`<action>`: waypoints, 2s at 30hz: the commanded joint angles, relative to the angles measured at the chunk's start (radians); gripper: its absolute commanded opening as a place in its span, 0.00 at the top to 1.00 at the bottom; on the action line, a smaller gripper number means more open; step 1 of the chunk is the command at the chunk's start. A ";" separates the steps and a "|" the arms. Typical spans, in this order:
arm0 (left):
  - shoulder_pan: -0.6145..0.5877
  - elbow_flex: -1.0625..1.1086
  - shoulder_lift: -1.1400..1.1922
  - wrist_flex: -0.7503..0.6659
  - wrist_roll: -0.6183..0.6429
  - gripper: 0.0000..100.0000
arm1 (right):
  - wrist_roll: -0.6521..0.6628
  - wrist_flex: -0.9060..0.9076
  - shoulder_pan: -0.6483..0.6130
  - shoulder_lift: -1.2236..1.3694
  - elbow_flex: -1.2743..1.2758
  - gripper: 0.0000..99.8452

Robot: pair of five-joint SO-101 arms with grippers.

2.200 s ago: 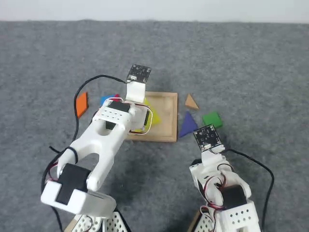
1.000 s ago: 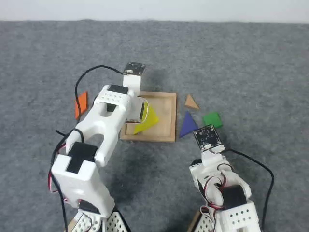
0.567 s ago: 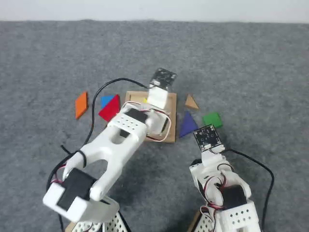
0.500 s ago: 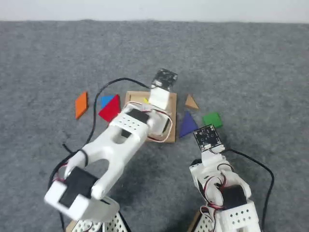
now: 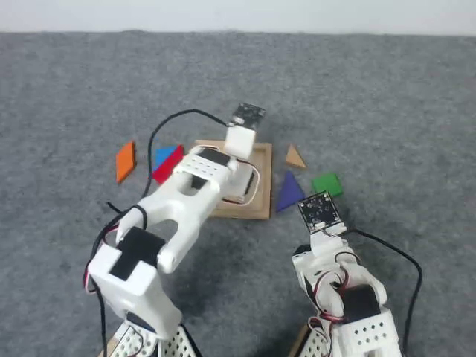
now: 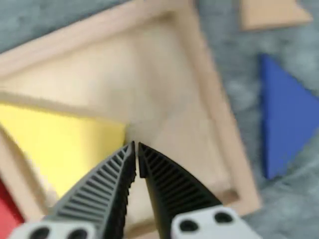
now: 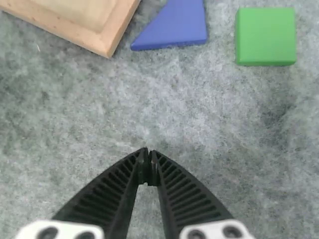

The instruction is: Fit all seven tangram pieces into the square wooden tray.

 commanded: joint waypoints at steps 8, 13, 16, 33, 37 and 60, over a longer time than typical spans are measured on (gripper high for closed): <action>-0.048 -0.048 -0.008 0.072 -0.008 0.99 | 0.009 -0.024 0.016 -0.018 0.017 0.99; -0.049 -0.044 -0.032 0.133 -0.009 0.99 | 0.009 -0.024 0.016 -0.018 0.017 0.99; -0.058 -0.041 -0.055 0.180 -0.009 0.99 | 0.009 -0.024 0.016 -0.018 0.017 0.99; -0.137 0.162 -0.457 0.192 -0.106 0.99 | 0.009 -0.024 0.042 -0.018 0.017 0.99; -0.284 0.188 -0.575 0.199 -0.101 0.98 | 0.009 -0.025 0.042 -0.018 0.017 0.99; -0.569 -0.332 0.083 0.422 -0.026 0.62 | 0.009 -0.027 0.042 -0.018 0.017 0.99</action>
